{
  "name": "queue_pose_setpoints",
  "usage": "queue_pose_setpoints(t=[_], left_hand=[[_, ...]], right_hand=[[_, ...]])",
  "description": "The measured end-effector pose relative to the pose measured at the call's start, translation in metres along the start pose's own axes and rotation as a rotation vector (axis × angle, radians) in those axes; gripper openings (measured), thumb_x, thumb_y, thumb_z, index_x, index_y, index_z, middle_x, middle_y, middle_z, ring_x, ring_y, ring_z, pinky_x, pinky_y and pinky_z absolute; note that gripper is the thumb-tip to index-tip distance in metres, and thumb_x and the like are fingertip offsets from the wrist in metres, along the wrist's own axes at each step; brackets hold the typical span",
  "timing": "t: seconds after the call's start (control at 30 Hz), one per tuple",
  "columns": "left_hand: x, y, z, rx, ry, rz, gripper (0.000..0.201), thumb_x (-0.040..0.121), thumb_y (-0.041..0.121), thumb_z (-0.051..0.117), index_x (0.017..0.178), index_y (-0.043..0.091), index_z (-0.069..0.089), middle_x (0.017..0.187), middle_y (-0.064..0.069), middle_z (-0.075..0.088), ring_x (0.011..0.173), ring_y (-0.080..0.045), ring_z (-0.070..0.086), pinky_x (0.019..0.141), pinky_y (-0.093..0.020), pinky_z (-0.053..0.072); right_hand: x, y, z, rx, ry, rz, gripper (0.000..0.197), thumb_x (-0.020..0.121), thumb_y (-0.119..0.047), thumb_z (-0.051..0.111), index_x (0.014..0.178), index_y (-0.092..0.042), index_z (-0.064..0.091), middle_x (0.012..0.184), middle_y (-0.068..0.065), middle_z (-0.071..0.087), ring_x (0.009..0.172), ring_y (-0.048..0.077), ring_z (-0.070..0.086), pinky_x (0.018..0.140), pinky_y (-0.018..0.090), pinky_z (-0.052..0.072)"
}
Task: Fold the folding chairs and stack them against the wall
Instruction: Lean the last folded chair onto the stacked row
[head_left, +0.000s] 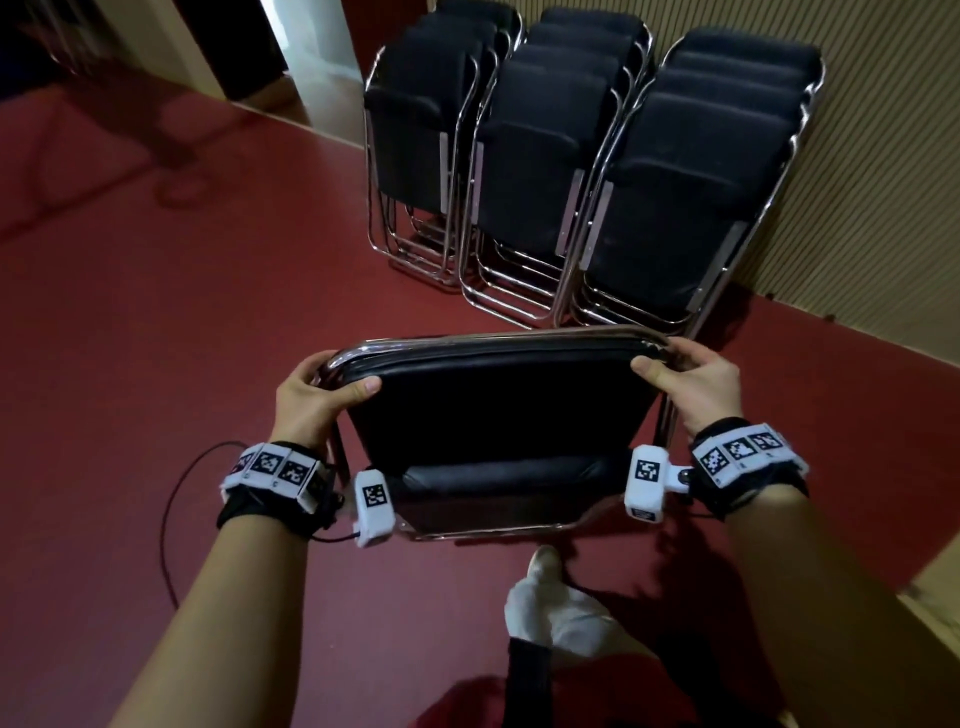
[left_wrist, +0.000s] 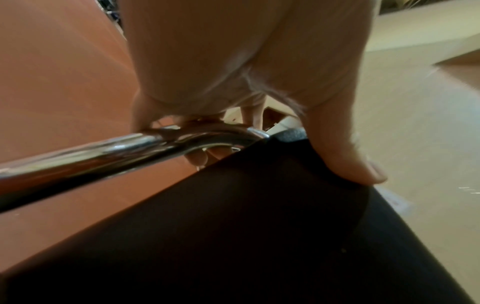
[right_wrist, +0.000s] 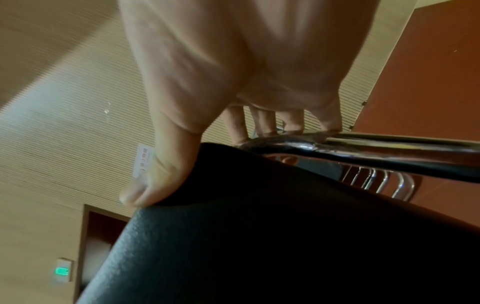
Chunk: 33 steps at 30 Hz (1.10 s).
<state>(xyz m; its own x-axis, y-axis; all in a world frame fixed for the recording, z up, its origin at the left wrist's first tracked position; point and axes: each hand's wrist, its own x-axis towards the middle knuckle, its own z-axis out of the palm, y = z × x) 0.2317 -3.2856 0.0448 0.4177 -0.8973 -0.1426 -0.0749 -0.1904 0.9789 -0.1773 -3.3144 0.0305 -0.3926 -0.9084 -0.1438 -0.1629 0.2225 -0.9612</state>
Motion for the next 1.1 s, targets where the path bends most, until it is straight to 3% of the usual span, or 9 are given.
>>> queue_pose_setpoints(t=[0.17, 0.37, 0.47, 0.53, 0.6, 0.73, 0.87, 0.97, 1.1], left_hand=[[0.108, 0.016, 0.017, 0.007, -0.022, -0.038, 0.059, 0.066, 0.0, 0.088, 0.12, 0.006, 0.064, 0.104, -0.001, 0.07, 0.092, -0.011, 0.065, 0.076, -0.014, 0.051], [0.255, 0.04, 0.037, -0.039, -0.078, -0.059, 0.058, 0.067, -0.002, 0.086, 0.12, 0.002, 0.065, 0.105, -0.004, 0.07, 0.094, -0.014, 0.066, 0.078, -0.016, 0.053], [0.34, 0.046, 0.051, -0.042, -0.14, -0.077, 0.057, 0.066, -0.001, 0.087, 0.118, 0.002, 0.065, 0.109, -0.008, 0.07, 0.097, -0.018, 0.066, 0.089, -0.028, 0.054], [0.407, 0.054, 0.061, -0.066, -0.178, -0.085, 0.053, 0.065, -0.002, 0.087, 0.114, 0.004, 0.066, 0.108, -0.008, 0.07, 0.097, -0.019, 0.065, 0.09, -0.03, 0.053], [0.469, 0.062, 0.07, -0.057, -0.234, -0.097, 0.05, 0.066, -0.003, 0.086, 0.111, 0.009, 0.066, 0.105, -0.005, 0.07, 0.096, -0.018, 0.065, 0.089, -0.028, 0.052], [0.555, 0.084, 0.091, -0.027, -0.333, -0.065, 0.053, 0.067, -0.007, 0.084, 0.115, 0.008, 0.065, 0.104, -0.002, 0.072, 0.089, -0.009, 0.068, 0.079, -0.017, 0.054], [0.633, 0.102, 0.127, 0.011, -0.424, -0.046, 0.053, 0.066, -0.009, 0.083, 0.113, 0.01, 0.065, 0.098, 0.001, 0.072, 0.081, -0.001, 0.069, 0.073, -0.013, 0.054], [0.69, 0.103, 0.159, 0.039, -0.469, -0.048, 0.051, 0.065, -0.006, 0.085, 0.109, 0.013, 0.067, 0.098, 0.002, 0.072, 0.085, -0.006, 0.069, 0.074, -0.016, 0.055], [0.755, 0.099, 0.208, 0.091, -0.541, -0.066, 0.051, 0.065, -0.004, 0.086, 0.109, 0.014, 0.068, 0.097, 0.003, 0.073, 0.088, -0.01, 0.069, 0.082, -0.024, 0.055]], right_hand=[[0.083, -0.03, 0.063, -0.042, 0.018, 0.028, 0.063, 0.071, -0.018, 0.088, 0.127, -0.003, 0.063, 0.117, 0.008, 0.067, 0.105, 0.015, 0.063, 0.087, 0.02, 0.047], [0.175, -0.076, 0.145, -0.012, 0.064, 0.043, 0.054, 0.075, -0.011, 0.085, 0.124, -0.003, 0.063, 0.107, 0.004, 0.065, 0.088, 0.008, 0.061, 0.063, 0.0, 0.044], [0.22, -0.087, 0.189, -0.009, 0.138, 0.058, 0.058, 0.074, -0.015, 0.086, 0.125, -0.003, 0.063, 0.112, 0.007, 0.066, 0.098, 0.012, 0.061, 0.076, 0.01, 0.047], [0.253, -0.095, 0.224, 0.001, 0.199, 0.071, 0.058, 0.074, -0.015, 0.086, 0.126, -0.002, 0.062, 0.112, 0.007, 0.065, 0.101, 0.013, 0.06, 0.074, 0.007, 0.046], [0.28, -0.1, 0.254, 0.024, 0.239, 0.093, 0.056, 0.074, -0.012, 0.085, 0.125, -0.002, 0.063, 0.111, 0.006, 0.064, 0.1, 0.013, 0.059, 0.069, 0.004, 0.046], [0.318, -0.112, 0.294, 0.033, 0.305, 0.147, 0.061, 0.074, -0.017, 0.086, 0.128, -0.005, 0.062, 0.112, 0.001, 0.063, 0.102, 0.012, 0.06, 0.086, 0.019, 0.045], [0.365, -0.115, 0.323, 0.102, 0.384, 0.162, 0.063, 0.072, -0.011, 0.086, 0.128, 0.0, 0.06, 0.116, 0.011, 0.068, 0.091, 0.01, 0.065, 0.067, 0.006, 0.049], [0.407, -0.115, 0.344, 0.147, 0.418, 0.162, 0.059, 0.073, -0.005, 0.085, 0.126, 0.001, 0.06, 0.103, 0.006, 0.069, 0.067, -0.012, 0.063, 0.06, 0.003, 0.046], [0.461, -0.113, 0.36, 0.14, 0.444, 0.204, 0.057, 0.073, -0.003, 0.084, 0.125, 0.001, 0.062, 0.099, 0.005, 0.068, 0.067, -0.007, 0.062, 0.056, 0.004, 0.046]])
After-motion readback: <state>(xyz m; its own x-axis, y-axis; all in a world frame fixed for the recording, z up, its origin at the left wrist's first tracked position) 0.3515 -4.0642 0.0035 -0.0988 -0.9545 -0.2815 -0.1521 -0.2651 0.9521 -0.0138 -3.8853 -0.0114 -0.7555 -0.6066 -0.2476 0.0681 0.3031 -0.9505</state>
